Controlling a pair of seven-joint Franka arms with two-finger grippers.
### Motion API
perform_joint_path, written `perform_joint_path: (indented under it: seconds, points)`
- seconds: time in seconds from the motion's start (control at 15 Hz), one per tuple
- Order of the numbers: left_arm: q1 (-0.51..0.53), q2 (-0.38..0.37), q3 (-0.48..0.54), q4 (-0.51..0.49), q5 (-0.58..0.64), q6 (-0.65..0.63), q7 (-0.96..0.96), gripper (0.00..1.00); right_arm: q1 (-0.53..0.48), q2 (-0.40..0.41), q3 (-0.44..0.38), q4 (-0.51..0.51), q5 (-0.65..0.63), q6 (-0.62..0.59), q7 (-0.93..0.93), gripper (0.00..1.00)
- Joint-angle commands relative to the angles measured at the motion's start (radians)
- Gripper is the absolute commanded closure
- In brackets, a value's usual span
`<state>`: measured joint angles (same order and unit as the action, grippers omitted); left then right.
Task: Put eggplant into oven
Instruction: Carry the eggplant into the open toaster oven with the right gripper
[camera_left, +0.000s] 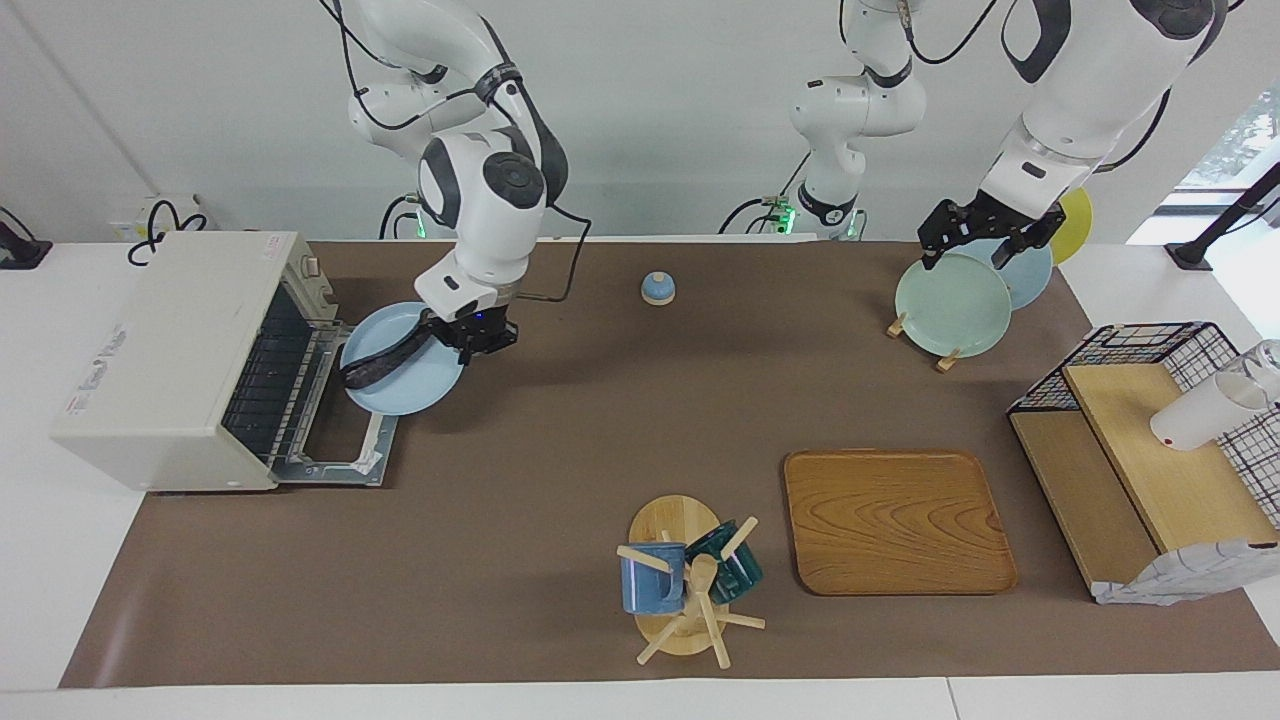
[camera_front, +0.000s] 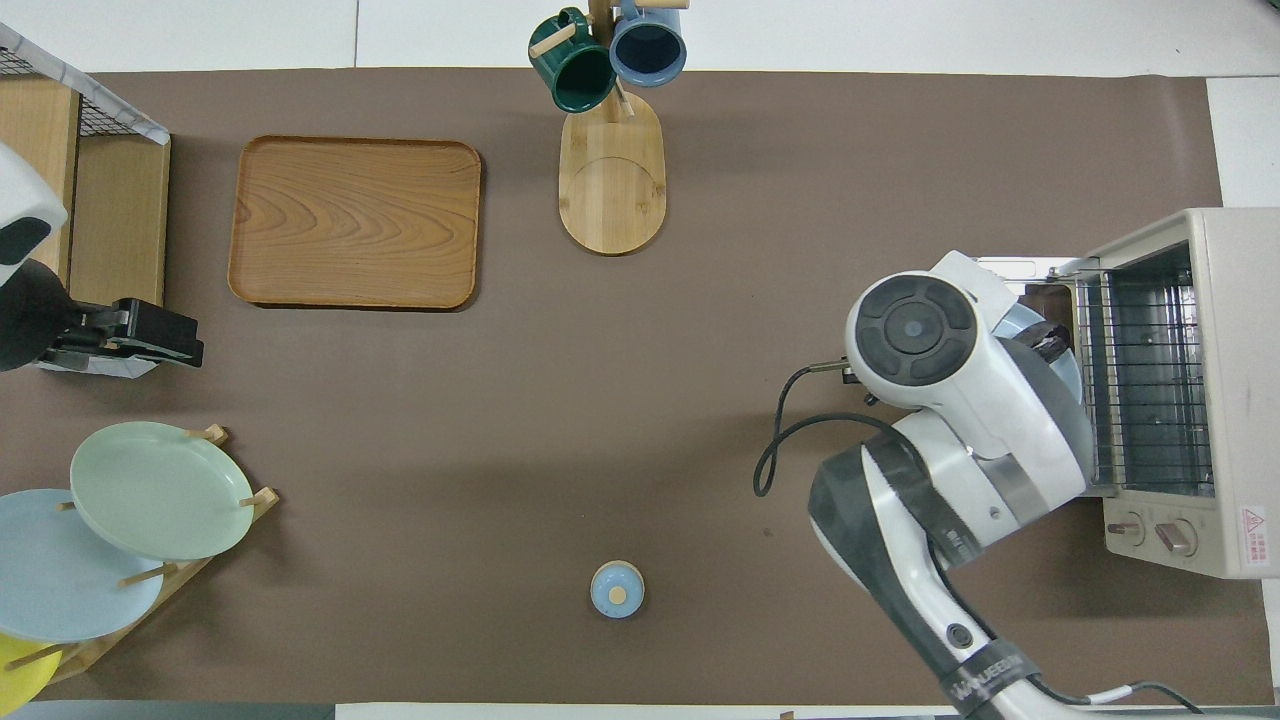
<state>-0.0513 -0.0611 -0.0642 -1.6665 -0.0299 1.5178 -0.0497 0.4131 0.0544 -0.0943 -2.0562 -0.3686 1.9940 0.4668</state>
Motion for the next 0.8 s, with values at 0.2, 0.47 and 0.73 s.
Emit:
perform_joint_path:
  seconds: [0.2, 0.47, 0.73]
  points:
    - [-0.012, 0.010, 0.012, 0.021, -0.012, -0.014, -0.001, 0.00, -0.135, -0.022, 0.013, -0.041, -0.023, 0.072, -0.178, 1.00]
    - [-0.012, 0.009, 0.012, 0.019, -0.012, -0.010, -0.004, 0.00, -0.204, -0.038, 0.013, -0.042, -0.021, 0.057, -0.292, 1.00]
    - [-0.002, 0.009, 0.003, 0.022, -0.012, -0.011, -0.009, 0.00, -0.282, -0.068, 0.015, -0.090, -0.006, 0.077, -0.369, 1.00]
